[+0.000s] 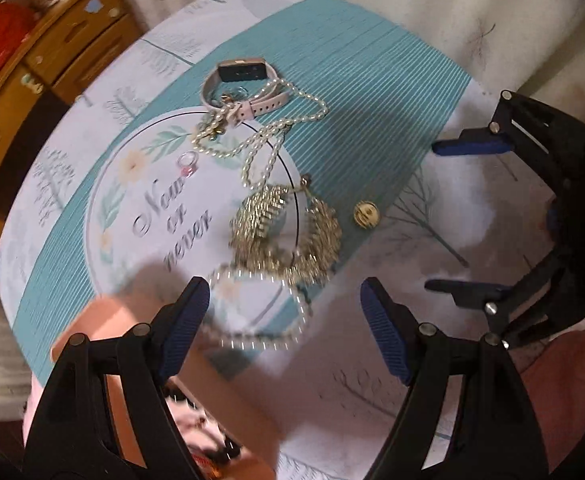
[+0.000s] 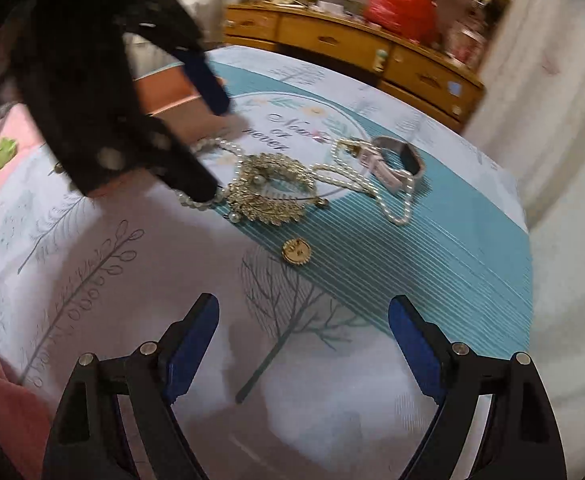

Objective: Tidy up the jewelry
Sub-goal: 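Grasp the gold leaf hair comb with the left tool while the right tool grasps the gold charm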

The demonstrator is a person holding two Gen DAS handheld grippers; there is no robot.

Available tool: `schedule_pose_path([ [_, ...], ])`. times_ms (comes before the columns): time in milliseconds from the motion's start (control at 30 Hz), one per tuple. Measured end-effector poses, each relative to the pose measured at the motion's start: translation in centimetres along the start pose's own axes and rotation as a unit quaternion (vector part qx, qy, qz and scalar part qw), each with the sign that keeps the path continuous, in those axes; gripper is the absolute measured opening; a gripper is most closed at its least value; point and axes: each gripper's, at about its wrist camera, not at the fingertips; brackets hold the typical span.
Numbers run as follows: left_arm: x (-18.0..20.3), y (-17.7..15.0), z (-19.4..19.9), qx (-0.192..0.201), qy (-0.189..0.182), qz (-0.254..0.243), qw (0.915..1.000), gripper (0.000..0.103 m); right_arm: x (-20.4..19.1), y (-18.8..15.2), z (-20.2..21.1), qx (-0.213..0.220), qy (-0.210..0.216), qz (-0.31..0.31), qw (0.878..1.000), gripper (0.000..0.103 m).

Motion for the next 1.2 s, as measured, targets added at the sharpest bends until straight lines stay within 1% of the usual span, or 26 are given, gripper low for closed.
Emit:
schedule_pose_path([
  [67,-0.3,0.4,-1.3,-0.011,-0.006,0.004,0.9999,0.076,0.4,0.0,-0.8,0.003,0.028,-0.006,1.0,0.078],
  [133,-0.7,0.8,-2.6,-0.024,-0.01,0.009,0.9996,0.076,0.8,0.1,-1.8,-0.002,0.046,-0.017,0.999,0.071],
  [233,-1.1,1.3,-3.9,-0.029,-0.022,0.012,0.9993,0.076,1.1,0.2,-2.8,0.002,0.061,-0.029,0.998,0.063],
  [333,-1.2,1.8,-4.5,-0.028,-0.029,0.011,0.9991,0.076,1.3,0.6,-3.6,0.008,0.071,-0.034,0.997,0.062],
  [400,-1.0,2.3,-4.9,-0.025,-0.026,0.005,0.9993,0.078,1.1,0.9,-3.9,0.01,0.074,-0.029,0.997,0.062],
  [467,-0.8,2.7,-5.2,-0.019,-0.022,-0.002,0.9996,0.079,1.2,1.0,-4.1,0.013,0.075,-0.03,0.997,0.055],
  [533,-0.8,3.2,-5.4,-0.015,-0.022,0.001,0.9996,0.079,1.5,1.2,-4.3,0.018,0.071,-0.037,0.997,0.041],
  [600,-1.0,3.7,-5.5,-0.011,-0.019,0.007,0.9997,0.078,1.9,1.3,-4.4,0.021,0.07,-0.043,0.996,0.034],
  [667,-0.9,4.2,-5.5,-0.005,-0.017,0.01,0.9998,0.072,2.4,1.3,-4.5,0.023,0.07,-0.05,0.996,0.028],
  [733,-1.0,4.5,-5.6,-0.008,-0.016,0.012,0.9998,0.072,2.8,1.3,-4.6,0.022,0.071,-0.06,0.995,0.02],
  [900,-0.7,5.3,-6.1,-0.014,-0.006,0.035,0.9993,0.072,3.9,1.3,-4.4,0.009,0.095,-0.094,0.991,0.019],
  [1033,-0.3,5.4,-5.8,-0.013,0.016,0.054,0.9983,0.072,4.1,1.2,-4.4,0.004,0.097,-0.103,0.99,0.019],
  [1100,-0.3,5.6,-5.1,-0.007,0.022,0.065,0.9976,0.072,4.3,1.2,-4.3,-0.002,0.099,-0.118,0.988,0.019],
  [1200,-0.4,5.6,-2.7,0.013,0.03,0.086,0.9958,0.072,4.9,1.0,-4.1,-0.01,0.106,-0.155,0.982,0.019],
])
Point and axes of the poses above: each gripper's, at about its wrist camera, not at the fingertips, and z roughly against the way its jaws point, x to its right, y to its top, and after that the axes turned 8 degrees about x, right-handed
